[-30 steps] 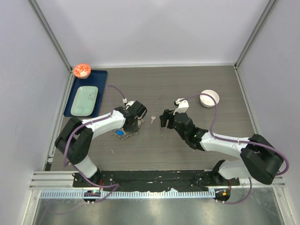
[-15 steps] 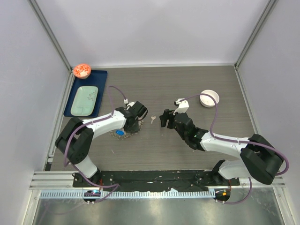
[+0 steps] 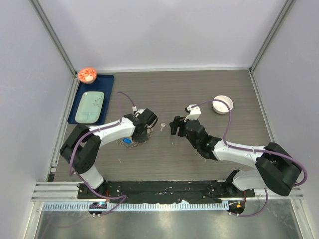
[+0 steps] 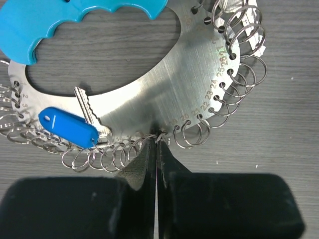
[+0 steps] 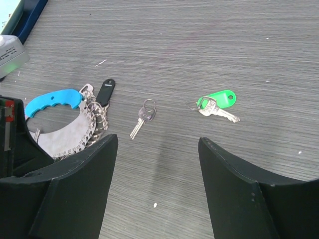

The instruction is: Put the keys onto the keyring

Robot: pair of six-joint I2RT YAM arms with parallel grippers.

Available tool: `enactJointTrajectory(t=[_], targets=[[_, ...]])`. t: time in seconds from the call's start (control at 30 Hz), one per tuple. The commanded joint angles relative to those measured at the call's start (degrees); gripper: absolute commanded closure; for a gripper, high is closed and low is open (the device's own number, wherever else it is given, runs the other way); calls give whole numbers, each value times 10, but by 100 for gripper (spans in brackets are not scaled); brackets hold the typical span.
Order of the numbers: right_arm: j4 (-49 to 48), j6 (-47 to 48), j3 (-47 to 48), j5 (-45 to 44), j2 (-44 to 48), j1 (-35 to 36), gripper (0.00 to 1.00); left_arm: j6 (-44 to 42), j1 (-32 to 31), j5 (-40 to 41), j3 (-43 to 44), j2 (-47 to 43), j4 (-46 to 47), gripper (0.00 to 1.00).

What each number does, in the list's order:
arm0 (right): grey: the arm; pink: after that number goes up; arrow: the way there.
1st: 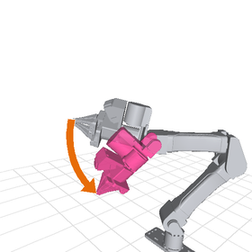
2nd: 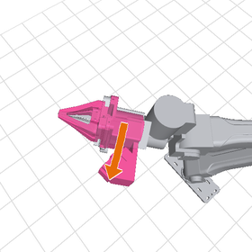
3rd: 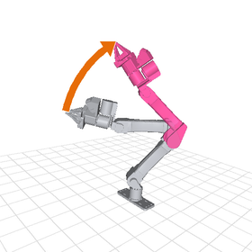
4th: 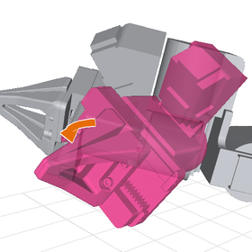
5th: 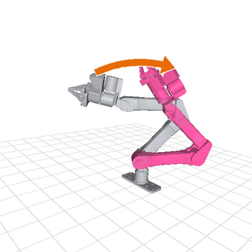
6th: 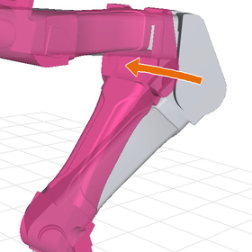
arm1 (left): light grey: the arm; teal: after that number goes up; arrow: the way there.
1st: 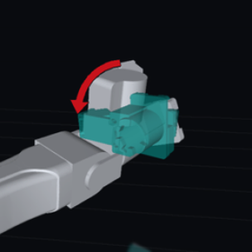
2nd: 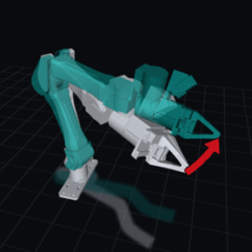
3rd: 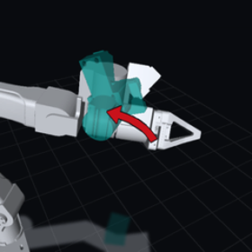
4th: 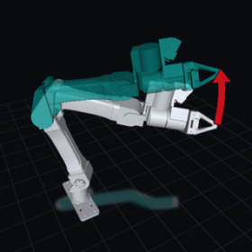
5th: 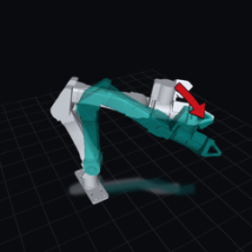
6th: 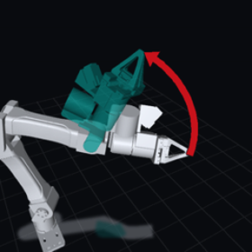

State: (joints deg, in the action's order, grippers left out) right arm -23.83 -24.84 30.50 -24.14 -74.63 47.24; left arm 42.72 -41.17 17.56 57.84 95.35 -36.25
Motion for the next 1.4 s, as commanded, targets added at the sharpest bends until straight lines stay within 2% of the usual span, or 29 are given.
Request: enactJointTrajectory(t=[0.0, 0.13, 0.3, 0.6, 0.63, 0.9, 0.93, 1.07, 1.2, 1.37], targets=[[-37, -5, 0, -10, 0, 2, 28, -13, -6, 7, 12, -38, -51, 100], [-38, -3, 1, -3, 0, 2, 28, -45, -7, -9, 16, -51, -106, 100], [-39, -1, 1, 5, -3, 2, 28, -69, -7, 20, 29, -44, -174, 100], [-31, 3, 12, 17, -16, 2, 28, -112, -7, 27, 69, 7, -143, 95], [-31, 3, 12, 18, -17, 2, 28, -115, -7, 33, 73, 13, -138, 92], [-31, 6, 13, 24, -21, 2, 28, -127, -7, 86, 109, 77, -122, 90], [-31, 6, 14, 25, -20, 2, 28, -124, -6, 91, 109, 74, -117, 84], [-31, 7, 15, 26, -24, 2, 28, -107, -6, 119, 93, 41, -75, 70], [-31, 7, 17, 31, -29, 2, 28, -78, -6, 160, 62, -2, -41, 66], [-31, 8, 19, 36, -34, 2, 28, -29, -7, 158, 16, -70, 0, 64]])
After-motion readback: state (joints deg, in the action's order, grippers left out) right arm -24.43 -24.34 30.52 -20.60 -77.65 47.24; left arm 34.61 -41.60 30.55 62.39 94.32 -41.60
